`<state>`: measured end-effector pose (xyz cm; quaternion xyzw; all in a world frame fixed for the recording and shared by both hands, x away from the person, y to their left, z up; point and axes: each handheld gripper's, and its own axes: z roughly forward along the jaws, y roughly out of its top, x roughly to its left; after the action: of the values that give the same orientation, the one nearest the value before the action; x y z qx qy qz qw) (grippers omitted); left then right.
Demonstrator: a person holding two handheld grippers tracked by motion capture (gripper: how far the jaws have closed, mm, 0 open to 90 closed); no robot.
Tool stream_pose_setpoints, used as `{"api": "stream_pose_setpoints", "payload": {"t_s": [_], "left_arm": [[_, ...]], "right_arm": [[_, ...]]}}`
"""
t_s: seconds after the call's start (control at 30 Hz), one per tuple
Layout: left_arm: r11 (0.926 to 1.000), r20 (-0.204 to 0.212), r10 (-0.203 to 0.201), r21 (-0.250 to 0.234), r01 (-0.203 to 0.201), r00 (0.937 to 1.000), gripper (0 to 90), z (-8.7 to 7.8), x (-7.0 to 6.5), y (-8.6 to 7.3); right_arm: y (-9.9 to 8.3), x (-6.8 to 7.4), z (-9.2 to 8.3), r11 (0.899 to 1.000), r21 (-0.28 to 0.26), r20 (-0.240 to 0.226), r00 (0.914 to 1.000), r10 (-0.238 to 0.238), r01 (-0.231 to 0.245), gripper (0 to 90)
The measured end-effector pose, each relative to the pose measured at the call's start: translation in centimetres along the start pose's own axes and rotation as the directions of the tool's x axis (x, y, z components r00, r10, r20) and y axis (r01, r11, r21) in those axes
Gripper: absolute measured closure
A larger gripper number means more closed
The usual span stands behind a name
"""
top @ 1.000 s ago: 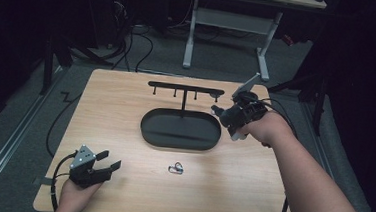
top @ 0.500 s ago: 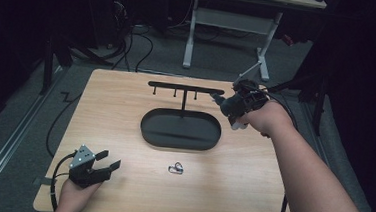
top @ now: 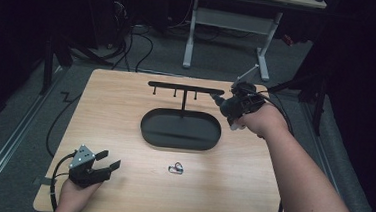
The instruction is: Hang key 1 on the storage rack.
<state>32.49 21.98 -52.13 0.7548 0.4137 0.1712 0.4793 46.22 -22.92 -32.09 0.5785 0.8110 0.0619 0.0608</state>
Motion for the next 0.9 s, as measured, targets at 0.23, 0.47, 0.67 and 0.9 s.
{"api": "stream_pose_setpoints", "payload": {"t_s": [0.23, 0.47, 0.67, 0.9], "left_arm": [[1.0000, 0.001, 0.004, 0.005, -0.004, 1.0000, 36.6, 0.1, -0.1, 0.0], [1.0000, 0.000, 0.002, 0.007, -0.002, 1.0000, 36.6, 0.1, 0.0, -0.1], [1.0000, -0.001, 0.003, 0.007, -0.002, 1.0000, 36.6, 0.1, 0.0, -0.1], [1.0000, 0.001, 0.003, 0.009, -0.003, 1.0000, 36.6, 0.1, 0.0, -0.1]], "right_arm": [[-0.5, 0.1, 1.1, 1.000, 0.006, -0.007, 1.0000, 0.000, 0.000, 46.5], [-0.8, 0.4, 2.4, 1.000, 0.018, -0.012, 0.9999, -0.010, 0.010, 46.3], [-0.7, 0.7, 3.8, 1.000, 0.015, -0.024, 0.9994, -0.023, 0.024, 46.3], [-0.5, 1.1, 4.6, 1.000, 0.010, -0.032, 0.9990, -0.030, 0.030, 46.1]]}}
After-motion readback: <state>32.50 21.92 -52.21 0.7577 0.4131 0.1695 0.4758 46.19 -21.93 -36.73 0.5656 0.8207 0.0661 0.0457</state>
